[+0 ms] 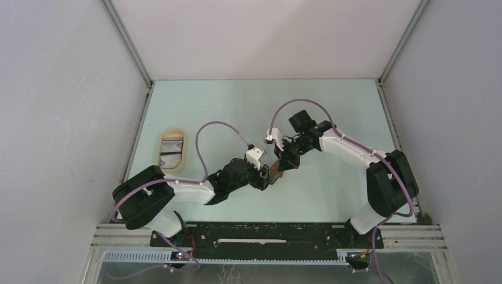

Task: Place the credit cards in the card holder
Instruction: Open the card holder at the center of the board.

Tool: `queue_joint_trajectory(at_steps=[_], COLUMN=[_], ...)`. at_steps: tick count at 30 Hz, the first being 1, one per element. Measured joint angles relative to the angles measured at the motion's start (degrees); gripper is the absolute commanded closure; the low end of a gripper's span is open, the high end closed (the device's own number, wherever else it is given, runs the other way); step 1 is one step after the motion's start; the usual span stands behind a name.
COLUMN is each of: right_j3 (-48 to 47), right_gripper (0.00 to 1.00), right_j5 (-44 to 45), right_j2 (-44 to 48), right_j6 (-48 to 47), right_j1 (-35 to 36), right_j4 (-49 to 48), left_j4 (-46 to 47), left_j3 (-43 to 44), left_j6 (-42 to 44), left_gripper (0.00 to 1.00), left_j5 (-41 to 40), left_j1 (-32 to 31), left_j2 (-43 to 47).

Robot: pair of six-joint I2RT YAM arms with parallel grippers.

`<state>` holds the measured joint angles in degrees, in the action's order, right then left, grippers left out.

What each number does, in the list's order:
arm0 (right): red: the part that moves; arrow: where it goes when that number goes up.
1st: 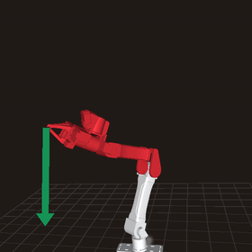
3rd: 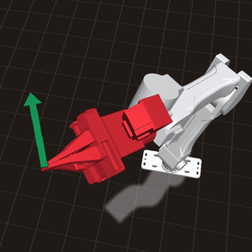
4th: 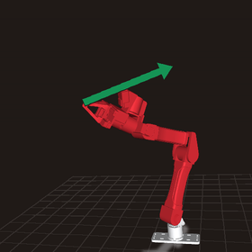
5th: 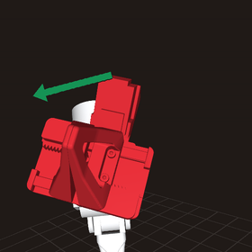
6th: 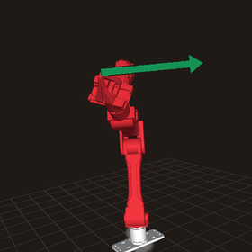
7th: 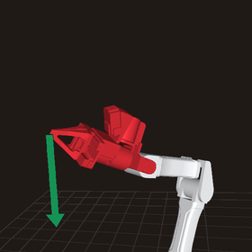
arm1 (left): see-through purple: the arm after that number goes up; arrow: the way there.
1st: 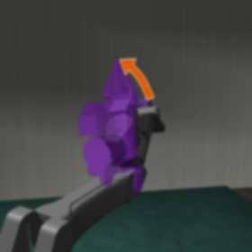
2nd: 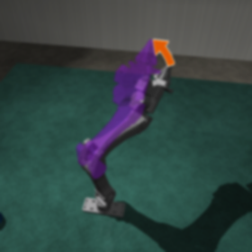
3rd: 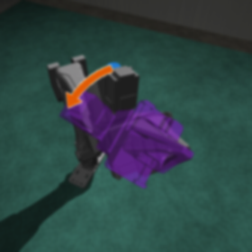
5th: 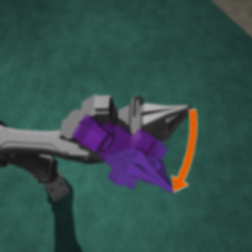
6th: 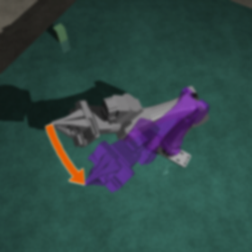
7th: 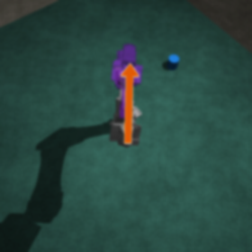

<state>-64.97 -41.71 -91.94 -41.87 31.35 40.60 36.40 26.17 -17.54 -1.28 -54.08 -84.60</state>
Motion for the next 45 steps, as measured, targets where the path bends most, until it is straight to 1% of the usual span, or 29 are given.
queue_joint_trajectory(at_steps=[1, 3, 5, 9, 10, 11, 12, 16, 23, 24, 26, 27, 32, 35, 36, 38, 42, 45], right_j3=[0.0, 0.0, 0.0, 0.0, 0.0, 0.0, 0.0, 2.1, 13.8, 15.1, 16.4, 16.7, 18.3, 18.8, 18.9, 18.8, 18.7, 18.3], right_gripper=[1.00, 1.00, 1.00, 1.00, 1.00, 1.00, 1.00, 1.00, 1.00, 0.97, 0.81, 0.75, 0.55, 0.42, 0.40, 0.38, 0.39, 0.41], right_j5=[0.0, -0.1, -0.3, -0.4, -0.4, -0.4, -0.5, -0.4, 3.3, 4.2, 5.8, 6.5, 13.2, 14.1, 13.8, 11.8, 4.0, -1.9], right_j2=[0.0, 0.0, 0.0, 0.0, 0.0, 0.0, 0.0, 1.4, 10.8, 11.9, 12.9, 12.9, 12.9, 13.3, 13.9, 16.3, 22.3, 23.0], right_j6=[0.0, 0.0, 0.0, -0.1, -0.3, -0.5, -1.1, -5.0, -18.8, -20.9, -23.8, -24.5, -27.5, -27.8, -27.8, -27.8, -27.6, -26.6], right_j1=[-0.1, -0.2, -0.2, -0.3, -0.3, -0.5, -0.6, -1.4, -1.7, -1.7, -1.7, -1.7, -1.3, -2.0, -2.4, -3.6, -5.9, -5.3], right_j4=[0.0, 0.1, 0.2, 0.4, 0.5, 0.7, 1.0, 1.3, 1.1, 1.1, 1.2, 1.2, -1.2, -1.4, -1.2, -0.7, 0.6, 0.5], left_j4=[-0.4, -0.9, -1.0, -0.9, -0.7, -0.4, -0.1, 0.8, 3.0, 3.7, 5.3, 6.4, 13.3, 17.6, 18.6, 20.5, 23.5, 25.2], left_j3=[0.3, 0.5, 0.5, 0.5, 0.5, 0.5, 0.5, 0.3, -2.5, -3.1, -4.4, -5.1, -9.2, -10.7, -10.8, -10.9, -11.8, -12.7], left_j6=[0.1, 0.0, -0.1, -0.8, -1.1, -1.4, -1.7, -3.3, -7.7, -8.7, -11.0, -12.4, -20.4, -24.8, -25.8, -27.9, -30.8, -33.0], left_gripper=[0.38, 0.46, 0.58, 0.88, 0.94, 0.98, 1.00, 1.00, 1.00, 1.00, 1.00, 1.00, 1.00, 1.00, 1.00, 1.00, 1.00, 1.00], left_j5=[-0.4, -1.3, -1.7, -2.3, -2.6, -3.0, -3.3, -3.7, -3.4, -3.2, -2.9, -2.8, -2.8, -2.8, -2.8, -2.9, -3.1, -4.1], left_j1=[0.0, 0.0, 0.0, -0.1, -0.1, -0.1, -0.1, 0.0, 0.0, 0.0, 0.0, 0.0, 0.0, 0.0, -0.1, -0.1, -0.5, -1.1], left_j2=[-0.2, -0.4, -0.4, -0.4, -0.4, -0.3, -0.3, -0.1, 1.3, 1.5, 1.8, 1.8, 1.6, 0.0, -0.7, -2.0, -2.9, -3.0])
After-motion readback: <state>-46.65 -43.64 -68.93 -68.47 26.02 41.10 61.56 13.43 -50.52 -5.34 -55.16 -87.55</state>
